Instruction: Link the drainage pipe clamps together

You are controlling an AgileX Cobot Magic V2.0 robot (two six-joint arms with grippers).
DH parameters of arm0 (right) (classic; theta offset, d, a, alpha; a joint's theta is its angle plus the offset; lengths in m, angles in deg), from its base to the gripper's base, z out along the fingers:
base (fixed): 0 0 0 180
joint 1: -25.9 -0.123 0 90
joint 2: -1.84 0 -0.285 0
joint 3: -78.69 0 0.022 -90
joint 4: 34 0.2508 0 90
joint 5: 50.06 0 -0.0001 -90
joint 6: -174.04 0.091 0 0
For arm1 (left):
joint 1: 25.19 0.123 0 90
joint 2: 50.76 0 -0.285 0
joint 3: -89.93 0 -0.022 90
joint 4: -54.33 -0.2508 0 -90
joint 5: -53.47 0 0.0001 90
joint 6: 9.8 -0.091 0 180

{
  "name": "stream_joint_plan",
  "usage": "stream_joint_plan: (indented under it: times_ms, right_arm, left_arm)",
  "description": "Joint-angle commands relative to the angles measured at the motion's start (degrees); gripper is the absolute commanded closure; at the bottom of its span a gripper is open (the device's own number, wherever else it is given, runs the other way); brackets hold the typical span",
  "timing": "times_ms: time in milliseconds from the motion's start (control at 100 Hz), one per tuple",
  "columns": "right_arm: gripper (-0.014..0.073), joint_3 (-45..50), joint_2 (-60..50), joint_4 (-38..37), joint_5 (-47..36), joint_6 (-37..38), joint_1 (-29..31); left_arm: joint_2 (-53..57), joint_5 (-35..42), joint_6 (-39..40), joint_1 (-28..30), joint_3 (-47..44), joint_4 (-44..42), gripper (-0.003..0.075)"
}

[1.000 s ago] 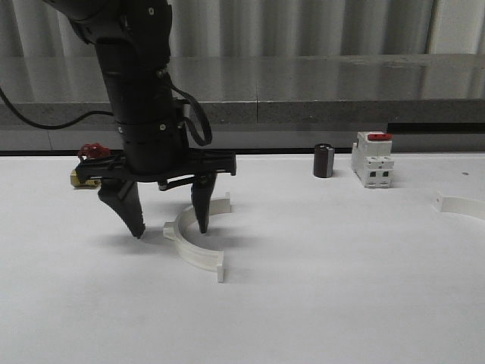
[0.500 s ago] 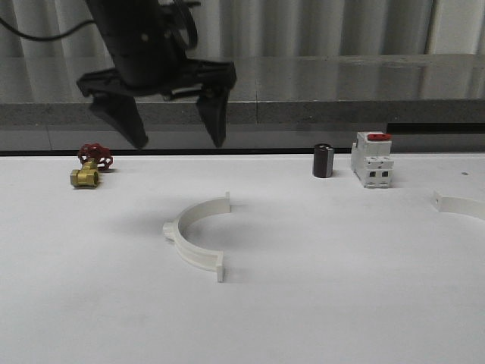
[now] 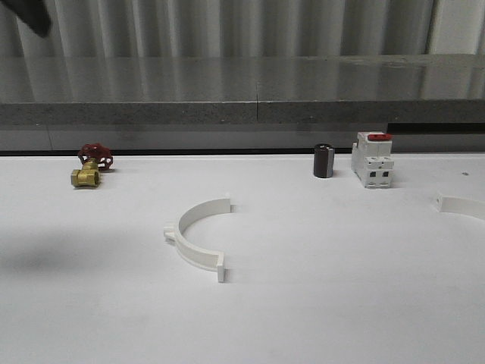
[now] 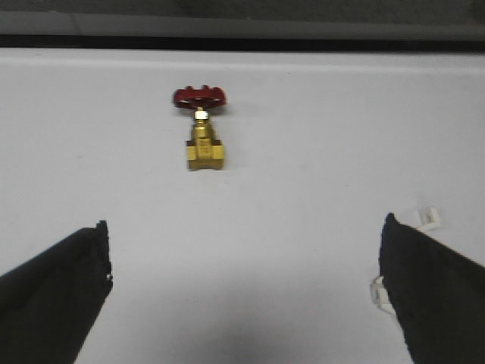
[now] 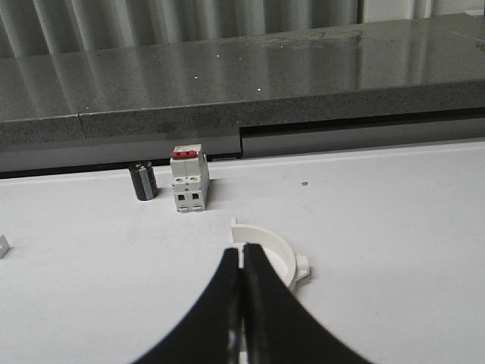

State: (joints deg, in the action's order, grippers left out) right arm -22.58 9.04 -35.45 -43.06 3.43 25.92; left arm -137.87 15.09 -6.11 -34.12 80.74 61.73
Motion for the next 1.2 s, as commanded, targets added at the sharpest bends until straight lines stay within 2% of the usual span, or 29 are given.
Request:
stream_joint_plan:
  times_ms: [0,200,350,520,590,660,720,790,860,870,910,950,1190]
  right_arm:
    - [0.0711,-0.83,-1.14,-0.12,-4.51,-0.27,0.34]
    - [0.0711,-0.83,-1.14,-0.12,-4.51,-0.27,0.34]
    - [0.0711,-0.83,-1.14,-0.12,-4.51,-0.27,0.34]
    - [0.0711,-0.83,-1.14,-0.12,-4.51,-0.27,0.34]
    - [0.0711,-0.83,-1.14,-0.12,-4.51,-0.27,0.34]
    - [0.0711,-0.83,-1.14,-0.12,-4.51,-0.27,0.34]
    - [0.0711,-0.83,-1.14,-0.12,-5.32,-0.27,0.34]
    - [0.0711,-0.83,-1.14,-0.07,-6.99,-0.27,0.34]
    - [0.0711,-1.01,-1.14,0.08,-10.09,-0.22,0.34]
    - [0.0711,-1.09,-1.14,0.07,-10.6,-0.23,0.34]
    - [0.0711,-1.74,-1.14,0.32,-11.08,-0.16,0.34]
    - [0.0711,-2.63,-1.08,0.53,-10.4,-0.16,0.34]
    - [0.0711,-16.05,5.97,1.45,1.57,-0.16,0.34]
  left_arm:
    - [7.68,4.88,-2.06,3.08,-4.28,1.38,0.0031]
    - [23.34,10.23,-2.83,8.08,-18.94,1.38,0.0031]
    - [35.4,12.0,-2.83,8.13,-29.03,2.06,0.0031]
    - [48.4,11.86,-2.83,8.13,-36.56,2.31,0.0032]
    - [52.41,11.25,-2.83,8.13,-38.59,2.31,0.0062]
    - [55.62,10.51,-2.83,8.13,-39.94,2.31,0.0127]
    - [57.66,10.14,-2.83,8.13,-40.53,2.31,0.0219]
    - [59.5,9.82,-2.83,8.13,-41.09,2.31,0.0359]
    - [60.45,9.87,-2.83,8.13,-41.09,2.2,0.0542]
    - [60.45,9.87,-2.83,8.13,-41.09,2.2,0.0542]
    - [60.59,9.87,-2.83,8.13,-41.09,2.2,0.0657]
    - [60.59,9.87,-2.83,8.13,-41.09,2.2,0.0732]
    - [60.59,9.78,-2.83,8.13,-41.09,1.83,0.074]
